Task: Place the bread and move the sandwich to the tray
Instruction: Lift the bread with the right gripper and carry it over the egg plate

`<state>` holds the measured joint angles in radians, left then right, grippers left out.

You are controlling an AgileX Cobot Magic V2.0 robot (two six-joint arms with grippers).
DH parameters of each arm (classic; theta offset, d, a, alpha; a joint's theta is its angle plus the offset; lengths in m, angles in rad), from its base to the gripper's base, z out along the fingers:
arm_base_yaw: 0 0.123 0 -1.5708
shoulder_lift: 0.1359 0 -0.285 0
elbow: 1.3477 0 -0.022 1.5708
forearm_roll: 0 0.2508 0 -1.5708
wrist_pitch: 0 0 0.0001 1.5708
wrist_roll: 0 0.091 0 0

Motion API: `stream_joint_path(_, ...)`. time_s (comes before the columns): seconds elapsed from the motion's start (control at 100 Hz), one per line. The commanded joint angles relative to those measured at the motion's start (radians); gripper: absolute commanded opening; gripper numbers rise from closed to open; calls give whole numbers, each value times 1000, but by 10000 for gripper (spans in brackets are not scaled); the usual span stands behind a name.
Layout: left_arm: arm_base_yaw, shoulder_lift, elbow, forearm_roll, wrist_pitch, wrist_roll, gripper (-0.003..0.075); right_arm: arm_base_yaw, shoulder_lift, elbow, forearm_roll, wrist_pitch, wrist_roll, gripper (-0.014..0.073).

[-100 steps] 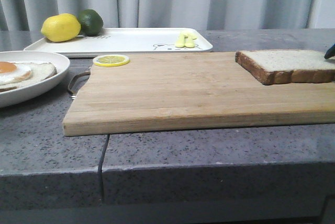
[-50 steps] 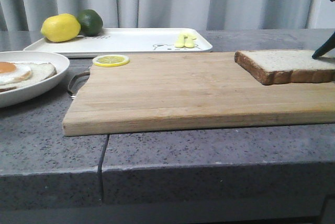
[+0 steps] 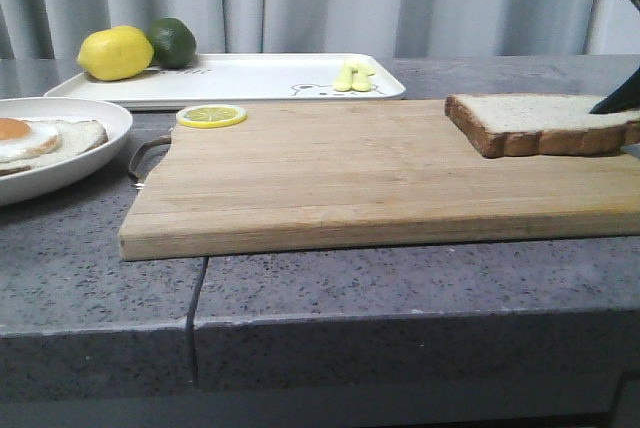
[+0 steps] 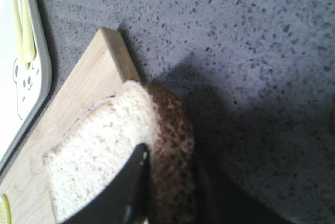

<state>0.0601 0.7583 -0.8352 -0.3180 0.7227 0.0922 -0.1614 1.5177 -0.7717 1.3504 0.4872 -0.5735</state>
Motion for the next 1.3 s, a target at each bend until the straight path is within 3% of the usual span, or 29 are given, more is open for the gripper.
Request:
stream_joint_path(0.0,-8,0,-37,-23,-61,2,315,-8,-21,-18,-6,10,-20,73)
stream_joint_path(0.15,-8,0,-37,-23,-61,2,315,-8,-46,-18,-6,-7,-24,-76)
stream_joint_path(0.47,-8,0,-37,-23,-61,2,315,-8,-202,-94,11,95,-29,-60)
stream_joint_path(0.7,-8,0,-37,-23,-64,2,315,18,-273,-173,181,222,-29,-60)
stream_joint_path(0.85,-8,0,-37,-19,-79,2,315,139,-274,-215,253,193,-29,-60)
stream_joint_path(1.07,-8,0,-37,-16,-89,2,315,379,-252,-282,286,-27,-31,-60)
stream_joint_path(1.29,-8,0,-37,-16,-91,2,315,555,-149,-378,326,-149,-31,-60)
